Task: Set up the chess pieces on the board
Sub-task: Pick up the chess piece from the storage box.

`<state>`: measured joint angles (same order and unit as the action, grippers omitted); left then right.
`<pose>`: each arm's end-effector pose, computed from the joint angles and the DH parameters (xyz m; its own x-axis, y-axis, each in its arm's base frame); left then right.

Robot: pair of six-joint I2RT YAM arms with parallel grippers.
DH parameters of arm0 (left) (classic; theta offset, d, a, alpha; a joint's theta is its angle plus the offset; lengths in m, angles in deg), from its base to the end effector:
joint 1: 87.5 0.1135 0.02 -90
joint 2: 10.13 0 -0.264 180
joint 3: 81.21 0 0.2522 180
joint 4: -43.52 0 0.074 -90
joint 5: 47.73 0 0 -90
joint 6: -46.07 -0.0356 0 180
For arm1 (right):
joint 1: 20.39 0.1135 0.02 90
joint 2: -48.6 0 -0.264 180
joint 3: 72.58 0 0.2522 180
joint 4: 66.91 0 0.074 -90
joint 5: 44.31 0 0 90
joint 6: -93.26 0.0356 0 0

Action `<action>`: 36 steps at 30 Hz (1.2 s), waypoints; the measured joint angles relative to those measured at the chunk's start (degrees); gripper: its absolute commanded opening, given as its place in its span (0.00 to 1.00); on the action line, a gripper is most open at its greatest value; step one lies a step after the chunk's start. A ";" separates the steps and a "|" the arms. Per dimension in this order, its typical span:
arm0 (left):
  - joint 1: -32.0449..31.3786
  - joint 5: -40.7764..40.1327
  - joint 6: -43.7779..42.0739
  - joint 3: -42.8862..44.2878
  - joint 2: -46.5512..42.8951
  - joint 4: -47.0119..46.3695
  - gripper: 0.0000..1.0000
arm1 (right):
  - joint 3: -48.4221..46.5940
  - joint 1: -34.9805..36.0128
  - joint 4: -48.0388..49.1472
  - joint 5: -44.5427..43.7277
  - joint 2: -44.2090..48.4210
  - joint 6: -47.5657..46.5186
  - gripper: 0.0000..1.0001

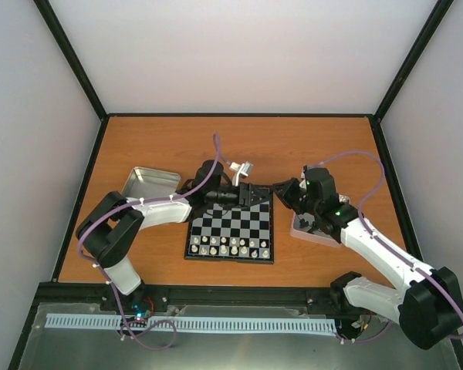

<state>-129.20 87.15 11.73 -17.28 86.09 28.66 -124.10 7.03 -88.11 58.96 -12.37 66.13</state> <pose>0.2494 -0.2559 0.2115 -0.9304 0.0454 -0.3637 0.3648 0.2103 -0.9070 0.2041 0.1151 0.2475 -0.7613 0.5809 -0.2882 0.1184 0.5614 0.8190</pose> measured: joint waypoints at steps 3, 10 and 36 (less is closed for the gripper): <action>0.00 0.11 0.07 0.00 0.57 0.02 0.31 | 0.00 0.02 0.37 0.37 -0.22 0.07 0.07; -0.07 -0.24 -2.12 0.68 0.70 0.87 0.23 | 0.00 0.07 0.39 0.76 -0.26 0.15 0.07; -0.17 9.38 -29.40 1.75 -8.41 10.73 0.11 | -1.53 -8.22 -5.75 29.73 7.28 -18.47 0.55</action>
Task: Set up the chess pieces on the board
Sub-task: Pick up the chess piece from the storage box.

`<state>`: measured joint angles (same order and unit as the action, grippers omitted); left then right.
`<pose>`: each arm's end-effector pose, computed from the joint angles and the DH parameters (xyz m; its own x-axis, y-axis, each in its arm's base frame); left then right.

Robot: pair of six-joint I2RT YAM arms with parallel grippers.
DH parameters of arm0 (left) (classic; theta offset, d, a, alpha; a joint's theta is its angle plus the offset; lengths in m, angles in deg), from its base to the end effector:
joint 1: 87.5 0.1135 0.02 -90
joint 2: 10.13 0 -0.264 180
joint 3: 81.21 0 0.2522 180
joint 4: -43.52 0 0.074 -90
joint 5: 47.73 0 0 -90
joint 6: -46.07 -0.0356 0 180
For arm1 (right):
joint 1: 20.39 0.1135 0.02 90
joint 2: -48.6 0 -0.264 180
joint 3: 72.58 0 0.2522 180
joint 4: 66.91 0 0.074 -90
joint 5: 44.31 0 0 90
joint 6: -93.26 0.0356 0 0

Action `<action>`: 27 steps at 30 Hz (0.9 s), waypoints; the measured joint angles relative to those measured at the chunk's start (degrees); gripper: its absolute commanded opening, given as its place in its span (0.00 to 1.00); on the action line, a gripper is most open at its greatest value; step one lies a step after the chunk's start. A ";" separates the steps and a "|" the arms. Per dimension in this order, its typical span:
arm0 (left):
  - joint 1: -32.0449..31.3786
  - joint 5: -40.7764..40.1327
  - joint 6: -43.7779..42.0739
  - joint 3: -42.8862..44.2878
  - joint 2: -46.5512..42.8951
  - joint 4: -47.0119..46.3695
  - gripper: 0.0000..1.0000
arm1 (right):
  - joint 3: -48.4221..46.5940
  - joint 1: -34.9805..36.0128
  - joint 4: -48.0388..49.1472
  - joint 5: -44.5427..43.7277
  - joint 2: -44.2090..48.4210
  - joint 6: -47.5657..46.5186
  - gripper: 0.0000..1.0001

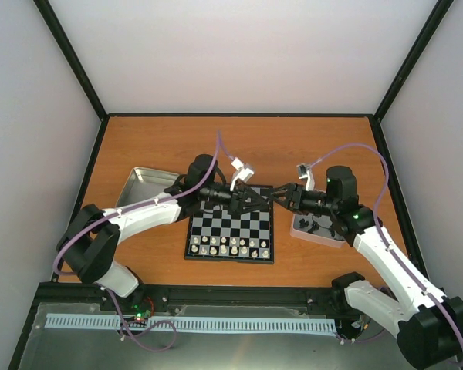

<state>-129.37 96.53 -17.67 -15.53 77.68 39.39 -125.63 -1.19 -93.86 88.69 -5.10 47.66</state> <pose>0.2292 -0.2442 0.2530 -0.6332 0.2205 -0.7419 0.7633 0.0193 -0.6457 0.1852 0.0902 0.2771 -0.8802 0.2353 -0.4121 -0.2735 0.4581 0.8458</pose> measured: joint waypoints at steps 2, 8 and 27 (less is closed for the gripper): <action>0.00 1.81 -1.25 0.00 -0.46 0.00 0.11 | 0.00 0.00 0.11 2.97 0.46 -0.74 0.51; 0.00 4.42 -4.09 -0.22 -1.81 1.36 0.11 | 0.13 0.00 1.57 9.09 1.92 -1.16 0.28; 0.02 5.18 -10.49 -0.11 -4.55 6.64 0.42 | -0.11 -0.04 3.82 12.70 0.94 -2.29 0.11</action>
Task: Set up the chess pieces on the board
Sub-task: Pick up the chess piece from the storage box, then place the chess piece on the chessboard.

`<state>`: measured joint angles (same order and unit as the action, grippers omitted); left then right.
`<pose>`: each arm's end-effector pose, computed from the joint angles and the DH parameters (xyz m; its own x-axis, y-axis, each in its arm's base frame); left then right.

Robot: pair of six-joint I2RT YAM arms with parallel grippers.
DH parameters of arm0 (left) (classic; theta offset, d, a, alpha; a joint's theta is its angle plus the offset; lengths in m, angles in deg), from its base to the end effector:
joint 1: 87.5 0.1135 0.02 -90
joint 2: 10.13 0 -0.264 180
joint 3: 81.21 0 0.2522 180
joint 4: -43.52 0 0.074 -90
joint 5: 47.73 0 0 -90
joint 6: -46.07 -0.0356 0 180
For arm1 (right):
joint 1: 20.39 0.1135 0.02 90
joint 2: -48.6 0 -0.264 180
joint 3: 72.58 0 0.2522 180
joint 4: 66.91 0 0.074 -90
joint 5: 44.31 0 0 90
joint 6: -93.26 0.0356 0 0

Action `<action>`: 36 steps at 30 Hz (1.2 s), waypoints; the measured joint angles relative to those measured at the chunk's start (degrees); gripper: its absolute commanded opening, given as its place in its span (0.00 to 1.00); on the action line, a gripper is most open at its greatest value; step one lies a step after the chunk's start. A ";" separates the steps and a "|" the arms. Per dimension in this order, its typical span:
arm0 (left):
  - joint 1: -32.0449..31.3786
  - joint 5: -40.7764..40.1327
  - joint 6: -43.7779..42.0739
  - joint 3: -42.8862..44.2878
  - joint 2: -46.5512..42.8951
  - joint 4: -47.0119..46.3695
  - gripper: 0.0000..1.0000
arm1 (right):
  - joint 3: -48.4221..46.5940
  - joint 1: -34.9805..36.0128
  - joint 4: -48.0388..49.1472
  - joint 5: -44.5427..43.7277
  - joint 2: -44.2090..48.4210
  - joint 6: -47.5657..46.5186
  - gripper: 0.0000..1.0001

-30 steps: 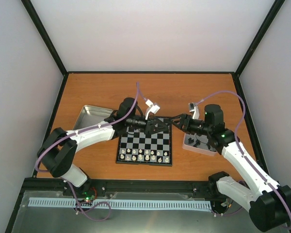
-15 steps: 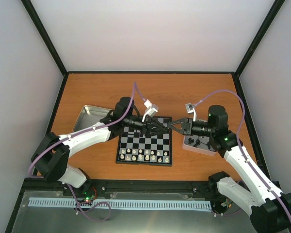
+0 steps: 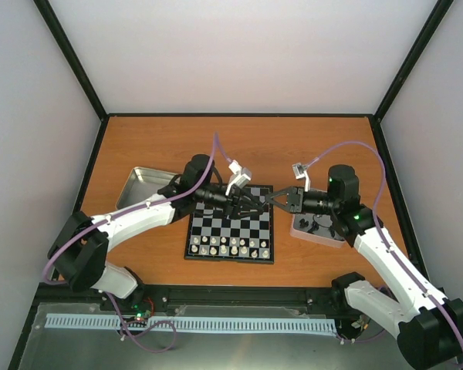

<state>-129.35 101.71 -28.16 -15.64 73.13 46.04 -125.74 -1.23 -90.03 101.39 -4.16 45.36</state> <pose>0.2147 -0.2335 0.2672 -0.5034 0.2654 -0.8223 0.8358 -0.0917 -0.5413 0.1785 0.0932 0.2891 -0.8773 0.0952 -0.4705 -0.4267 0.2944 0.8551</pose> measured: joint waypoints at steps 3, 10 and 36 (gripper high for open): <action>0.37 -3.76 -0.04 0.20 -0.50 2.54 0.60 | -0.35 0.00 -0.31 -2.60 -0.11 -1.84 0.09; 6.93 -22.40 4.35 -0.22 -6.38 12.04 0.68 | -2.10 3.56 -1.16 -17.51 -3.69 -7.82 0.10; 9.64 -76.35 -1.60 -5.20 -36.15 23.50 0.86 | -17.25 23.63 13.11 -60.87 -47.78 -27.65 0.07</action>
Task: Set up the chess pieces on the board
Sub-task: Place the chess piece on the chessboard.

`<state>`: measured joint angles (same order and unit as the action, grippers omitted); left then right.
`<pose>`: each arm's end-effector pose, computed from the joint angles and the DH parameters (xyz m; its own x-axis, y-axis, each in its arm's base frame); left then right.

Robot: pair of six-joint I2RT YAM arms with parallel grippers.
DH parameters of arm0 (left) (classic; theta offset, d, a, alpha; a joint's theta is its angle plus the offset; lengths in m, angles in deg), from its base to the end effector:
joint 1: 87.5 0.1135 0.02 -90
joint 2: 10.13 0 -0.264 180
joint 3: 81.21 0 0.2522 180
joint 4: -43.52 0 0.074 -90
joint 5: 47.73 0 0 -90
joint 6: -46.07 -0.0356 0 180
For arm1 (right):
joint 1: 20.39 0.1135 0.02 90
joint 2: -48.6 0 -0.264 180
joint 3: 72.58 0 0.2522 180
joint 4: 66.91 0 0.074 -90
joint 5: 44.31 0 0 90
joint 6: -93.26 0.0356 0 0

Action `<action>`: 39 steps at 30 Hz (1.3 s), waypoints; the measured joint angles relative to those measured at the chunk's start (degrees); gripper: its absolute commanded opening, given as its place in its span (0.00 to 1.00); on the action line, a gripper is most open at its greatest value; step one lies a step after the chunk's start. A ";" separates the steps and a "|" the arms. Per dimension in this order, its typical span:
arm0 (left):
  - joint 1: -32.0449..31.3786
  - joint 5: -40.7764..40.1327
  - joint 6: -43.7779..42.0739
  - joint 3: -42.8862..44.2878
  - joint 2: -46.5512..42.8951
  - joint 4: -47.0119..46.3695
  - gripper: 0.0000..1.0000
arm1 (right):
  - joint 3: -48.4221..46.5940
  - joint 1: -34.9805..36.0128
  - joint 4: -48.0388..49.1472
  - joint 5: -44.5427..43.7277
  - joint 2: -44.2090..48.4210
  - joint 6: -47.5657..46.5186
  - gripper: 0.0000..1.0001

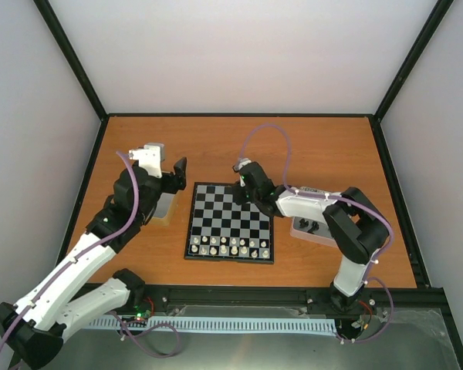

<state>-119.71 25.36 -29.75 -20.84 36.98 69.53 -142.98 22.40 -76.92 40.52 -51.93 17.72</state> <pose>0.1673 -0.0932 0.3409 -0.2472 -0.1213 -0.9614 0.2160 0.9603 -0.1767 0.2737 0.2490 0.1759 -0.6144 -0.2299 -0.7548 -0.4880 0.8624 0.1346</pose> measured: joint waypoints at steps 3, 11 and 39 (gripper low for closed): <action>0.00 -0.44 -0.28 -0.15 0.26 -0.24 0.87 | -0.11 0.00 0.07 -0.17 -1.25 -0.85 0.08; 0.00 -0.57 -0.37 -0.42 0.85 -0.79 0.86 | -0.48 0.00 1.66 -1.18 -3.76 -2.78 0.12; 0.00 -0.72 -0.37 -0.72 1.03 -0.79 0.87 | -22.01 -2.25 -27.50 1.99 -5.86 8.20 0.44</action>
<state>-119.71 24.64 -30.12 -21.56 38.01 68.75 -164.99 20.15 -104.41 42.51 -57.79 25.91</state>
